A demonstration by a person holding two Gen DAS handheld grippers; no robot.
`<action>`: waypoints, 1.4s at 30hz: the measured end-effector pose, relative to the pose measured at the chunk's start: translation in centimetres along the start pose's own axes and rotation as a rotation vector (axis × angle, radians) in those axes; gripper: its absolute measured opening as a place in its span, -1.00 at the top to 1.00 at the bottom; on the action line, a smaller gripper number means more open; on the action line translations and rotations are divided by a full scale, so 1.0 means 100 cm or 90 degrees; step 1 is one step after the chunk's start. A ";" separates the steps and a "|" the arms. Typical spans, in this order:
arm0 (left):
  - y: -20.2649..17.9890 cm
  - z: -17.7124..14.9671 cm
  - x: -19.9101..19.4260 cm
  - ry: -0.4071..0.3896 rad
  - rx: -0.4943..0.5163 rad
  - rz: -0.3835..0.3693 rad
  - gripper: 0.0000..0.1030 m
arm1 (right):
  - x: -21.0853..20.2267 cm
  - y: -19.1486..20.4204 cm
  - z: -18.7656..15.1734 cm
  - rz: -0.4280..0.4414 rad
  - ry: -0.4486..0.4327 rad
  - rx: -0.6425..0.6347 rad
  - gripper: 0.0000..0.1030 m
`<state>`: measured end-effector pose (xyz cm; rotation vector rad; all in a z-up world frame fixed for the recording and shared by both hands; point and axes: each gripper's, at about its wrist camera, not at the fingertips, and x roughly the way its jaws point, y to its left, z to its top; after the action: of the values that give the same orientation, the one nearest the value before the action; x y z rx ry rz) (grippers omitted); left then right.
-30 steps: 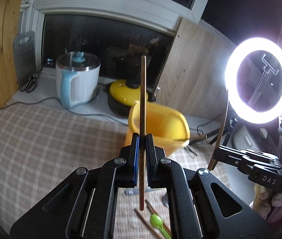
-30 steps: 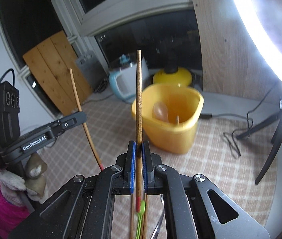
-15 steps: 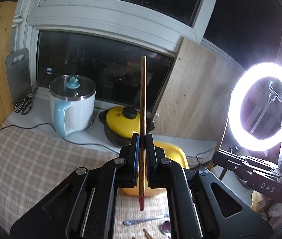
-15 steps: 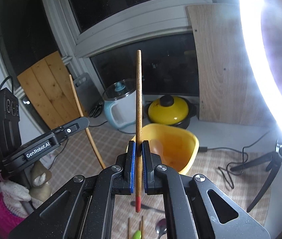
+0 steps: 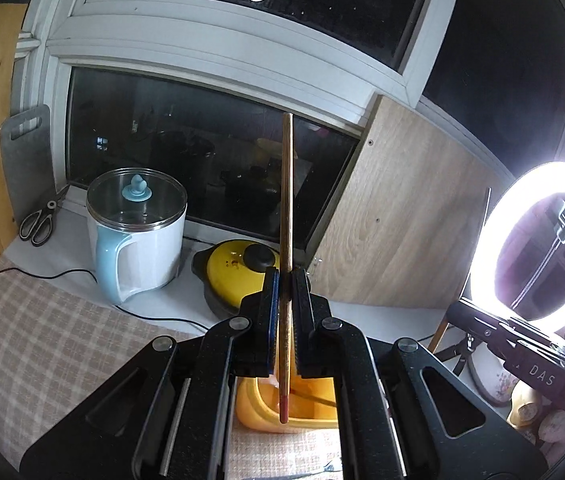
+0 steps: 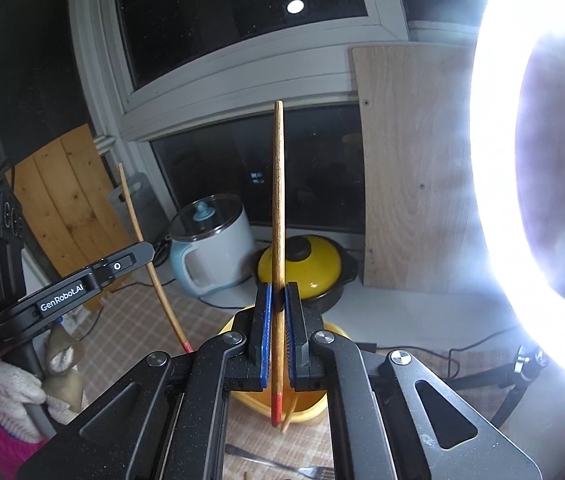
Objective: Organize utensils
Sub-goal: 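Carry the chopstick over the yellow bin and lower it in, then lower both held chopsticks into the yellow bin and open both tools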
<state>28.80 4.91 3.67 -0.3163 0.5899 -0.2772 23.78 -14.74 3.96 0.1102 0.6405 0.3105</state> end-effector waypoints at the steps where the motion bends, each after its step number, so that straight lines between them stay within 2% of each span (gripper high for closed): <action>1: 0.000 0.001 0.002 0.000 -0.003 -0.001 0.93 | 0.002 -0.001 0.002 -0.003 -0.001 0.000 0.90; 9: -0.005 -0.001 0.017 0.004 0.011 0.008 0.93 | 0.015 -0.006 0.007 -0.019 -0.004 0.004 0.91; 18: -0.004 -0.012 0.034 0.030 0.009 0.014 0.93 | 0.035 -0.006 -0.005 -0.043 0.010 -0.025 0.91; 28: -0.002 -0.029 0.045 0.062 0.007 0.012 0.93 | 0.051 -0.021 -0.022 -0.028 0.053 0.002 0.90; 42: -0.013 -0.055 0.057 0.113 0.035 0.011 0.93 | 0.068 -0.028 -0.052 0.000 0.116 0.033 0.91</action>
<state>29.93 0.54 -3.05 -0.2352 0.7584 -0.3065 26.51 -15.24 -4.65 0.1334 0.8290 0.3066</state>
